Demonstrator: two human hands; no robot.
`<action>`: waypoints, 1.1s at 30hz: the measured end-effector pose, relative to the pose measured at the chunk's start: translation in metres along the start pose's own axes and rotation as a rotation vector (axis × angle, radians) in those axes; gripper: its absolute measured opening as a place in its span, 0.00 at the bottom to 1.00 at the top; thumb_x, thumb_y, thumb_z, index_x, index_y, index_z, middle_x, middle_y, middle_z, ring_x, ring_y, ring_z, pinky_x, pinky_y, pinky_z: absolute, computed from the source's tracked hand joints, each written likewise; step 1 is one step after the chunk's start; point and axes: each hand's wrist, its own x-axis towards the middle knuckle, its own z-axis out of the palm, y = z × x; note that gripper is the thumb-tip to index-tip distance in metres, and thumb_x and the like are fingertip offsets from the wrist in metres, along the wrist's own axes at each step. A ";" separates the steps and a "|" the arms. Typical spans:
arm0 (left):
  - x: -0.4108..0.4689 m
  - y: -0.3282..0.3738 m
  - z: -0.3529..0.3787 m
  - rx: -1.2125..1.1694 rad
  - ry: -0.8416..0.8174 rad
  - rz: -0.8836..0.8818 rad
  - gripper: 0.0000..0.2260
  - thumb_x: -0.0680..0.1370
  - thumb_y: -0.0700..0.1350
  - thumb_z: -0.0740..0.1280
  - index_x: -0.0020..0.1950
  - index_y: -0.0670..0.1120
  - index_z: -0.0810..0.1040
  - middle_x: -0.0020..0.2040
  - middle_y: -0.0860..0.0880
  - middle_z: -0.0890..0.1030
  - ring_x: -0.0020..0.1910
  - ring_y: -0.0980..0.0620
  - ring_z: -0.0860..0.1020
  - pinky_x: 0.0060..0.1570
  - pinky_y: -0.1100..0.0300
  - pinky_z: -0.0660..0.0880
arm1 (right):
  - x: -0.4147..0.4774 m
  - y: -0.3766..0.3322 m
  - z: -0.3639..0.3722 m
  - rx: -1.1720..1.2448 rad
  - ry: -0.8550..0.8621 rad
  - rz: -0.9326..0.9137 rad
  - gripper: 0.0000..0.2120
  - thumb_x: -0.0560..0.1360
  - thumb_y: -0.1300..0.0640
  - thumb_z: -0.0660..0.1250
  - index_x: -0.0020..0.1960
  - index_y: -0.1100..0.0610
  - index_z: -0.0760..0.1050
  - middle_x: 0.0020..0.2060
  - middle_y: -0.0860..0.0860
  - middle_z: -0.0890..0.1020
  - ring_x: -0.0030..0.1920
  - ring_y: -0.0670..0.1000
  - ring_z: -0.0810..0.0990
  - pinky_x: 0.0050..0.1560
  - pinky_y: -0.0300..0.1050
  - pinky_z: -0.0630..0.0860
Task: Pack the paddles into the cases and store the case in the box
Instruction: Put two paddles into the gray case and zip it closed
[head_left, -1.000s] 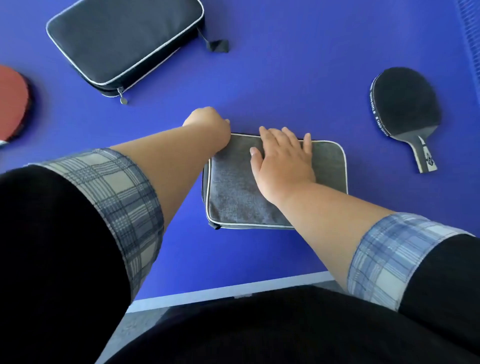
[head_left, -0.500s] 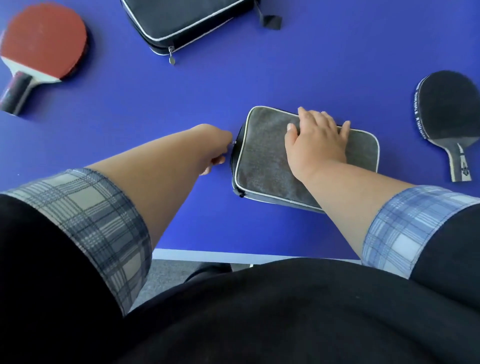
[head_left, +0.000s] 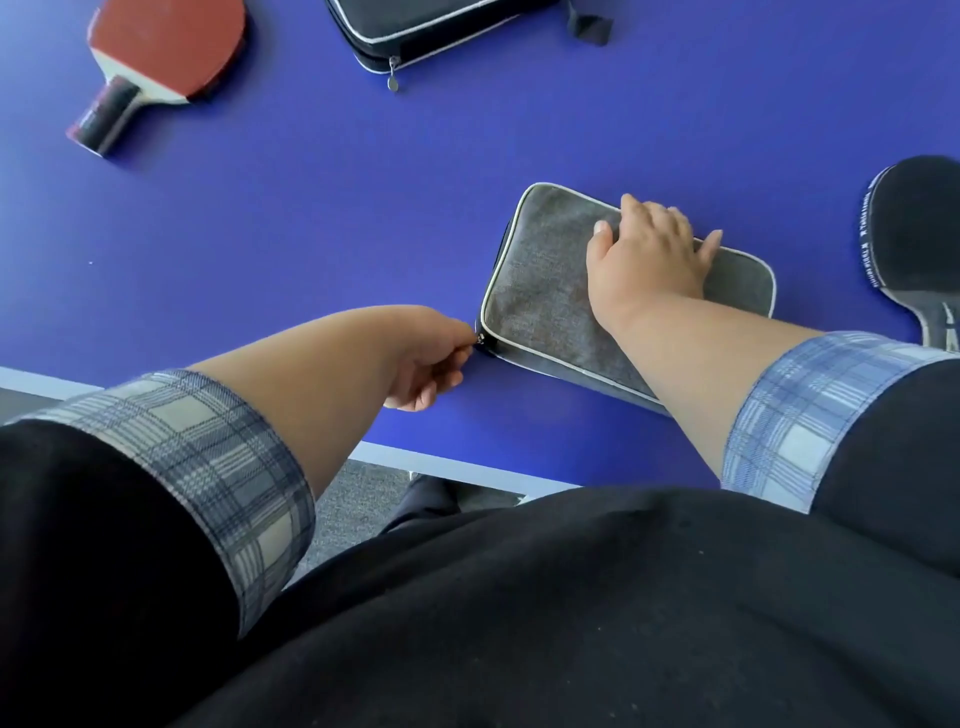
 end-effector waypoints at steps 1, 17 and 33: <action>0.001 -0.002 0.001 -0.017 -0.009 -0.006 0.15 0.82 0.52 0.59 0.36 0.51 0.69 0.22 0.56 0.70 0.21 0.58 0.72 0.24 0.68 0.60 | 0.000 0.000 0.000 0.003 -0.001 -0.003 0.28 0.81 0.42 0.48 0.77 0.52 0.63 0.74 0.51 0.70 0.77 0.56 0.60 0.75 0.70 0.47; -0.031 0.054 0.040 0.249 0.366 0.461 0.19 0.78 0.52 0.62 0.67 0.48 0.72 0.47 0.50 0.77 0.48 0.45 0.79 0.48 0.53 0.77 | -0.062 0.081 -0.049 0.712 -0.091 0.749 0.30 0.75 0.48 0.65 0.75 0.54 0.64 0.72 0.55 0.70 0.69 0.60 0.71 0.69 0.58 0.70; -0.085 0.180 0.263 0.888 0.329 0.922 0.14 0.73 0.45 0.63 0.59 0.46 0.73 0.51 0.43 0.78 0.48 0.38 0.78 0.50 0.46 0.78 | -0.162 0.240 -0.095 1.496 0.388 1.265 0.14 0.73 0.49 0.70 0.55 0.48 0.69 0.44 0.47 0.78 0.40 0.48 0.78 0.33 0.43 0.70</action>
